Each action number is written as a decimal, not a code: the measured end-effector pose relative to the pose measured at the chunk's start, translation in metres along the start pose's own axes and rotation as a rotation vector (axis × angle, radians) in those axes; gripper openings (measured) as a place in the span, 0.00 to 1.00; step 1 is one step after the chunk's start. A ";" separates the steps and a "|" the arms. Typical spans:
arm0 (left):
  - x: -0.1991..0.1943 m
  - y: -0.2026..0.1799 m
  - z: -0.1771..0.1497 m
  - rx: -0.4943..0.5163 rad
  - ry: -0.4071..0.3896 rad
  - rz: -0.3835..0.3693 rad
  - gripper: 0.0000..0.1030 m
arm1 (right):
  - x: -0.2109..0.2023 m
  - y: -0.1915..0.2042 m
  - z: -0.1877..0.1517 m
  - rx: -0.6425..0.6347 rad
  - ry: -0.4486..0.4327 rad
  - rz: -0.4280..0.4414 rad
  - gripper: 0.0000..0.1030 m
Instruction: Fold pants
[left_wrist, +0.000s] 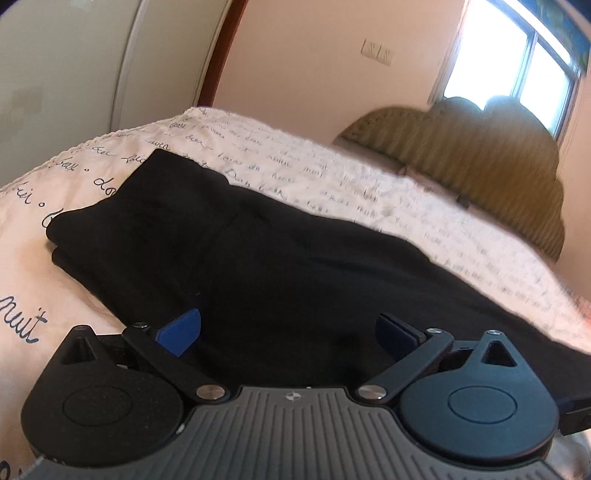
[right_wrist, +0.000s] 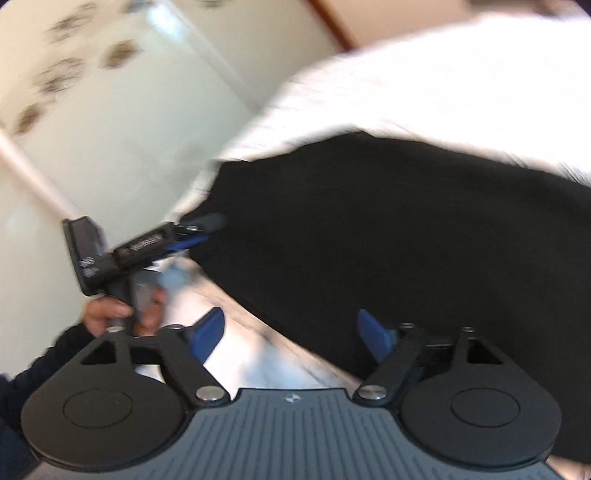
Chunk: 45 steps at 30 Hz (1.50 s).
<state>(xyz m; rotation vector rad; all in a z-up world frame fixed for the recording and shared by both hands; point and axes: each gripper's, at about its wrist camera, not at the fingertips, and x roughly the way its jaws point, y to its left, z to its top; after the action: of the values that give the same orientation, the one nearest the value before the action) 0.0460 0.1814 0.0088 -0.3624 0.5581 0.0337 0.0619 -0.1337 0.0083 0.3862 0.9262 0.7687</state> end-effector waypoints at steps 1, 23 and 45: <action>-0.001 0.000 0.001 -0.007 0.002 0.001 1.00 | -0.012 -0.005 -0.008 0.042 -0.060 0.019 0.78; -0.001 -0.020 -0.008 0.066 -0.020 0.096 1.00 | -0.261 -0.164 -0.148 0.942 -0.938 -0.272 0.82; 0.003 -0.028 -0.009 0.129 0.006 0.158 1.00 | -0.248 -0.180 -0.127 0.864 -0.983 -0.097 0.89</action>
<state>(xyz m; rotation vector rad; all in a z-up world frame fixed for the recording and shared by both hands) 0.0477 0.1514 0.0092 -0.1919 0.5910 0.1480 -0.0578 -0.4409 -0.0302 1.3221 0.2737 -0.0173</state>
